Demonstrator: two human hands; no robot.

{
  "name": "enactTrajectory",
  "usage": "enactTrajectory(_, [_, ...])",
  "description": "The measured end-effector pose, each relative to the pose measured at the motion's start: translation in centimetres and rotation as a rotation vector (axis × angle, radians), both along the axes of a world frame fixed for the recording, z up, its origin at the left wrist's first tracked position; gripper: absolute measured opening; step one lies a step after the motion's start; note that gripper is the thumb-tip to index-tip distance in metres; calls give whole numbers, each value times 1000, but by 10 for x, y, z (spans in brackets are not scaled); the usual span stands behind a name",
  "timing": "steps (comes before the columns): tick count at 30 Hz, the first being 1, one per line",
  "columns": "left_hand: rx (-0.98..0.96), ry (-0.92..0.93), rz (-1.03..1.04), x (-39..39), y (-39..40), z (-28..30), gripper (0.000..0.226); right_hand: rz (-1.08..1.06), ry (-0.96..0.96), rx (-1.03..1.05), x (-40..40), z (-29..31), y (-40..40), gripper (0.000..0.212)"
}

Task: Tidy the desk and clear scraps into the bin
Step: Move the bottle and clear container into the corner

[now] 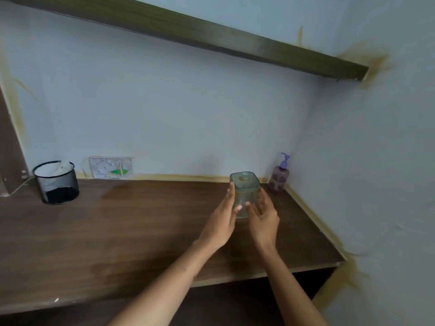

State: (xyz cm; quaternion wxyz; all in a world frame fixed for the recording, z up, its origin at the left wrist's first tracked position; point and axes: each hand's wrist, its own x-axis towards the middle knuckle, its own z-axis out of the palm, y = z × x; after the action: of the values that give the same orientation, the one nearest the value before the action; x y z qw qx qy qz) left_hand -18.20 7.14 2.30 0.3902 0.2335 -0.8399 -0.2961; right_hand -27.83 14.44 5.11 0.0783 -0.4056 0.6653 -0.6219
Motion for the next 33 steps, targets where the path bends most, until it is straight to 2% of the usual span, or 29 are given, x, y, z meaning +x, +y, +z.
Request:
enactTrajectory(6, [-10, -147, -167, -59, 13, 3, 71, -145, -41, 7, -54, -2, 28, 56])
enactTrajectory(12, [62, -261, -276, -110, 25, 5, 85, -249, -144, -2, -103, -6, 39, 51])
enactTrajectory(18, [115, -377, -331, -155, 36, 4, 89, -333, -217, -2, -142, -11, 50, 44])
enactTrajectory(27, [172, -384, -384, -182, 42, 7, 94, -399, -202, -12, -174, -17, 50, 44])
enactTrajectory(33, [220, -364, -367, -188, 45, 13, 89, -445, -126, 49, -176, -25, 43, 54])
